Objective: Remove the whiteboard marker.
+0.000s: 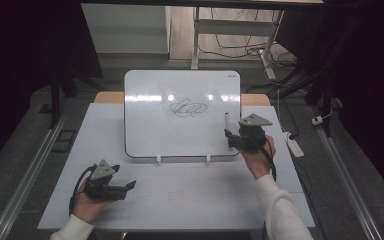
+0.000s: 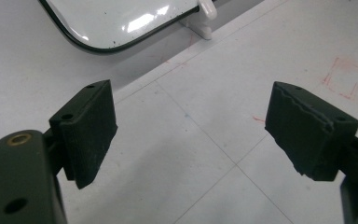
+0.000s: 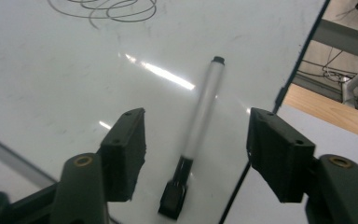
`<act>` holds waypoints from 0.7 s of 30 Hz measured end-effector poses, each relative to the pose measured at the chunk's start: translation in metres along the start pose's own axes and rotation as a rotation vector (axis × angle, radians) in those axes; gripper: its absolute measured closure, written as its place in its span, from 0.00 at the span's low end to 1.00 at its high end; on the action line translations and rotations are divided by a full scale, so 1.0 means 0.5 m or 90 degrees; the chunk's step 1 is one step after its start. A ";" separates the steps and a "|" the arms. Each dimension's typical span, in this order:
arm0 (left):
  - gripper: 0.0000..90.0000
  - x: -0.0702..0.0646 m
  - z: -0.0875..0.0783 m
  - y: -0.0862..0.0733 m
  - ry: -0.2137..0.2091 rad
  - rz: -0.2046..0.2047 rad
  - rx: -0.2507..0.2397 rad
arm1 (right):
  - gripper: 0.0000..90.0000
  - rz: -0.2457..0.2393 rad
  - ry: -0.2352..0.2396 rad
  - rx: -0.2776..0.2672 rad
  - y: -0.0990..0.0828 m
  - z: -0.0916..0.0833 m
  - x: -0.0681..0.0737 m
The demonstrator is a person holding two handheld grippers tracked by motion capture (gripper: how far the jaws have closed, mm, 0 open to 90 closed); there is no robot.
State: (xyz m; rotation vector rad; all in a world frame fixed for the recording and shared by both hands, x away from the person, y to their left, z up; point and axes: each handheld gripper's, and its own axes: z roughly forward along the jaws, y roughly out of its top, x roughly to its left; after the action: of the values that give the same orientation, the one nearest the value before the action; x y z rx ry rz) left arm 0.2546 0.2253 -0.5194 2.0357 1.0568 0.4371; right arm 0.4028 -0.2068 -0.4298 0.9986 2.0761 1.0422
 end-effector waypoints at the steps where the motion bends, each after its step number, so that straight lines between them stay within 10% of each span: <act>1: 0.19 0.000 0.000 0.000 0.000 0.001 0.000 | 0.45 0.002 -0.003 0.006 0.005 0.009 0.000; 21: 0.18 0.000 0.007 -0.004 0.002 0.017 0.010 | 0.75 -0.024 -0.079 0.042 0.053 0.092 0.018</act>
State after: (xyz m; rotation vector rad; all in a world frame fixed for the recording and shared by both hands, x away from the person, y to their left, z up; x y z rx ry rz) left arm 0.2556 0.2242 -0.5230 2.0650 1.0394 0.4467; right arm 0.4427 -0.1706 -0.4326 1.0254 2.0322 0.8749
